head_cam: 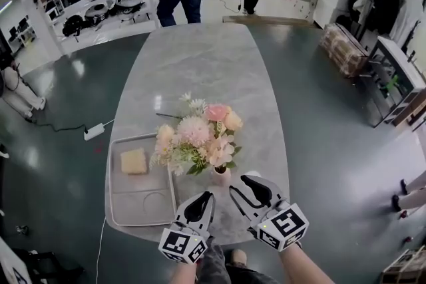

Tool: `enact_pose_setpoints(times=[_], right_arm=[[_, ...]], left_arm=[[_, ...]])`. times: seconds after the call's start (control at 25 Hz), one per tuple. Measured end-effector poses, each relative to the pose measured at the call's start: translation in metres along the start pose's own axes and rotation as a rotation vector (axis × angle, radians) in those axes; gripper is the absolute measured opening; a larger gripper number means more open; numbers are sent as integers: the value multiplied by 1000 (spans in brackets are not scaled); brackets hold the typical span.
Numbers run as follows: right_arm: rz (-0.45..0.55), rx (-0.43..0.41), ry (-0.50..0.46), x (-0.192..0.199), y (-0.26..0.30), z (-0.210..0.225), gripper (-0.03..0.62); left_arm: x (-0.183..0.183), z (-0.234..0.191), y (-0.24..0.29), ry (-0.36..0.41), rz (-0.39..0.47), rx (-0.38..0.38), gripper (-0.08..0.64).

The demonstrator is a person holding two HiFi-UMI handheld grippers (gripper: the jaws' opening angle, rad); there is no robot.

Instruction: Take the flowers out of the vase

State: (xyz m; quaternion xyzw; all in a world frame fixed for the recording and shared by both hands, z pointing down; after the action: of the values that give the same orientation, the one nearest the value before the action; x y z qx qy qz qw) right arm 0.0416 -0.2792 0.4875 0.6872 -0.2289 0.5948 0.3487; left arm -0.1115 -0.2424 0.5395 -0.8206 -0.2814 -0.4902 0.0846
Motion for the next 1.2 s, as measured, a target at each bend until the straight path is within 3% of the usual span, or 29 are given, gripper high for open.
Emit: enact_pose_setpoints(times=[0.44,0.88,1.2], right_arm=[[11,-8,-21,-11,31,8,184],[-27,8,-65,-14,54,20,190],[-82,18,-120,-16,69,13,198]], left_arm=[[-6,-20,17,11,-22,9,29],[-17,-25,36,68,-32,111,74],[-21,-19,46,129,-89,191,100]])
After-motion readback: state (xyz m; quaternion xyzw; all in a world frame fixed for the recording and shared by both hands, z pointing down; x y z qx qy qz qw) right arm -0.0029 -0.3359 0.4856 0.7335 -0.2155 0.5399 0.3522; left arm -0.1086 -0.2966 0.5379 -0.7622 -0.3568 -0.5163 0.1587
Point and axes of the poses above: the fingertips, and each gripper's own axes: y forward along the fingers, z to its right, x out of its underside, the point moved 7 cm from there along -y, backward along the fingers, and after that the axes turned 13 degrees about -y, right-handed, at the moved point
